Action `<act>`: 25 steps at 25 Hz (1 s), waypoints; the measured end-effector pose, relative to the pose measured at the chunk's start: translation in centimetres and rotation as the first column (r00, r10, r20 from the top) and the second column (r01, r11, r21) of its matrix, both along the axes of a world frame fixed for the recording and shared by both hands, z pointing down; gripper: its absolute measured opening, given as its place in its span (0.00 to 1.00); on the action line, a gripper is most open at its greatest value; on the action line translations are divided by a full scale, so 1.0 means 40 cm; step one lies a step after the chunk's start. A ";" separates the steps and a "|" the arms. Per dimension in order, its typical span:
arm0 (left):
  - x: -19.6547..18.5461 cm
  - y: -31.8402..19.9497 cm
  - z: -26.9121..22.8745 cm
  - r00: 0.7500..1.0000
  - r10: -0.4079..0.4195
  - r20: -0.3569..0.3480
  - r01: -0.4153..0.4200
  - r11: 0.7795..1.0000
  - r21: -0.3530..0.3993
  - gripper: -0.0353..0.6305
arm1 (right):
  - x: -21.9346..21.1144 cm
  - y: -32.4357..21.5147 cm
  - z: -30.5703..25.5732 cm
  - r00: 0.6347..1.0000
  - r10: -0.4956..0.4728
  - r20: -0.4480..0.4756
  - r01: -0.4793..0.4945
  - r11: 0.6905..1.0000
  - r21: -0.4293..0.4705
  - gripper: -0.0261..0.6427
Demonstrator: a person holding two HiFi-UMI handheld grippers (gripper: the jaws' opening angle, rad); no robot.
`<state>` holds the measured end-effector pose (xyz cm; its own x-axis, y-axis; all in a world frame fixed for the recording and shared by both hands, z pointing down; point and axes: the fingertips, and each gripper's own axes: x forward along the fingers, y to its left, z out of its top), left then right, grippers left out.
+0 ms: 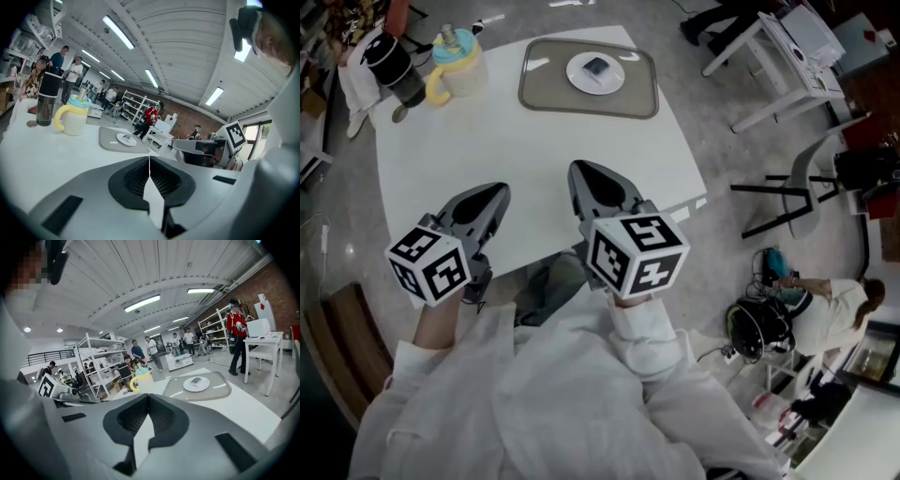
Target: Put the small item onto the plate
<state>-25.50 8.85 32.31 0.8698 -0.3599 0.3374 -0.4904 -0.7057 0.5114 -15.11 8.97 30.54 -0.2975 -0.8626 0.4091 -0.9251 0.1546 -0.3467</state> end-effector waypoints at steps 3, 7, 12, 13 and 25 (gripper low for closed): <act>-0.009 0.016 0.011 1.000 -0.015 0.001 0.015 1.000 -0.014 0.07 | -0.007 0.002 -0.001 1.000 -0.019 -0.011 0.019 1.000 0.005 0.06; 0.002 0.022 0.008 0.998 -0.055 -0.028 0.054 0.998 -0.039 0.07 | 0.002 0.008 -0.004 1.000 -0.024 -0.014 0.024 1.000 0.018 0.06; 0.049 0.034 -0.015 0.999 -0.033 -0.014 0.033 0.999 -0.005 0.07 | 0.007 0.013 -0.023 0.998 -0.059 0.012 0.059 0.998 0.037 0.06; 0.057 0.033 -0.018 0.999 -0.033 -0.012 0.033 0.999 -0.002 0.07 | 0.007 0.013 -0.025 0.998 -0.068 0.015 0.067 0.997 0.039 0.06; 0.137 0.006 -0.028 0.998 -0.051 -0.044 0.050 0.998 -0.023 0.07 | 0.003 0.015 -0.021 0.990 -0.134 0.042 0.131 0.989 0.062 0.06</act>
<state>-20.03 9.08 31.19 0.8650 -0.3972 0.3067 -0.5017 -0.6690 0.5484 -14.98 9.58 29.68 -0.4280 -0.8365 0.3421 -0.8784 0.2961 -0.3751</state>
